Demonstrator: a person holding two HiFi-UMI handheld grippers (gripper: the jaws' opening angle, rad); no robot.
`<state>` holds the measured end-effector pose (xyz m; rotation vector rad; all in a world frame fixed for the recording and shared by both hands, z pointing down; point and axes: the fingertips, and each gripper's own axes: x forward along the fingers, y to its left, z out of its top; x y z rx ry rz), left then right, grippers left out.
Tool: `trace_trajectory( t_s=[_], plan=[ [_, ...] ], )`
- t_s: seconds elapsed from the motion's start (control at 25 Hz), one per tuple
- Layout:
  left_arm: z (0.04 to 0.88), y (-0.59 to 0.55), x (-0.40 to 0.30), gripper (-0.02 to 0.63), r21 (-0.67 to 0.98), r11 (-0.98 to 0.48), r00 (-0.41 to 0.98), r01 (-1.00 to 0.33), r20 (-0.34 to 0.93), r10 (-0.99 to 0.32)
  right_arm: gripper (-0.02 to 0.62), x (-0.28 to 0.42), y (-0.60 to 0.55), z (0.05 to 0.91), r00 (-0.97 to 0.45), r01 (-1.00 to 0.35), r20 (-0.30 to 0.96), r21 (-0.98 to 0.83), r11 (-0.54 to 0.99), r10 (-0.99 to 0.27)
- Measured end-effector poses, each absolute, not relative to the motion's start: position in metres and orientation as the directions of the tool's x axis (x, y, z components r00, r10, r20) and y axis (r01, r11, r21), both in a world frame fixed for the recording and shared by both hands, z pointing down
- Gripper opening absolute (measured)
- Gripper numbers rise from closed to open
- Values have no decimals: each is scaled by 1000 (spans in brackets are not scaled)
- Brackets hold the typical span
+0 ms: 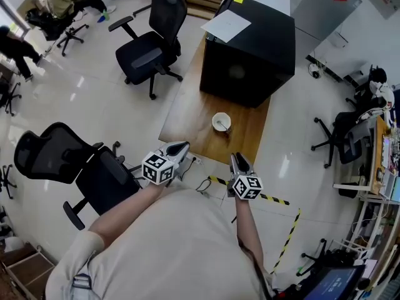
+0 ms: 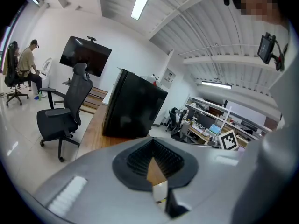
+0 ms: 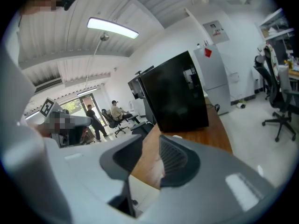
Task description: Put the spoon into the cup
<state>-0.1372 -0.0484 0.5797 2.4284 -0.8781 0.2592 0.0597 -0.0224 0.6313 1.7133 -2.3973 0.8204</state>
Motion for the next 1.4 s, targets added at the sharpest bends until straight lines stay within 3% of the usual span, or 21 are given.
trace_trajectory(
  t_s=[0.76, 1.16, 1.4],
  plan=[
    [566, 44, -118, 0, 390, -550, 669, -738, 324, -669, 108, 77, 52, 585, -490, -869, 276, -223, 441, -827],
    [553, 87, -140, 0, 388, -509, 629, -769, 314, -711, 107, 62, 79, 505, -564, -796, 108, -336, 504, -818],
    [557, 100, -125, 0, 403, -517, 644, -756, 309, -700, 107, 79, 106, 481, -548, -798, 73, -343, 495, -833]
  ],
)
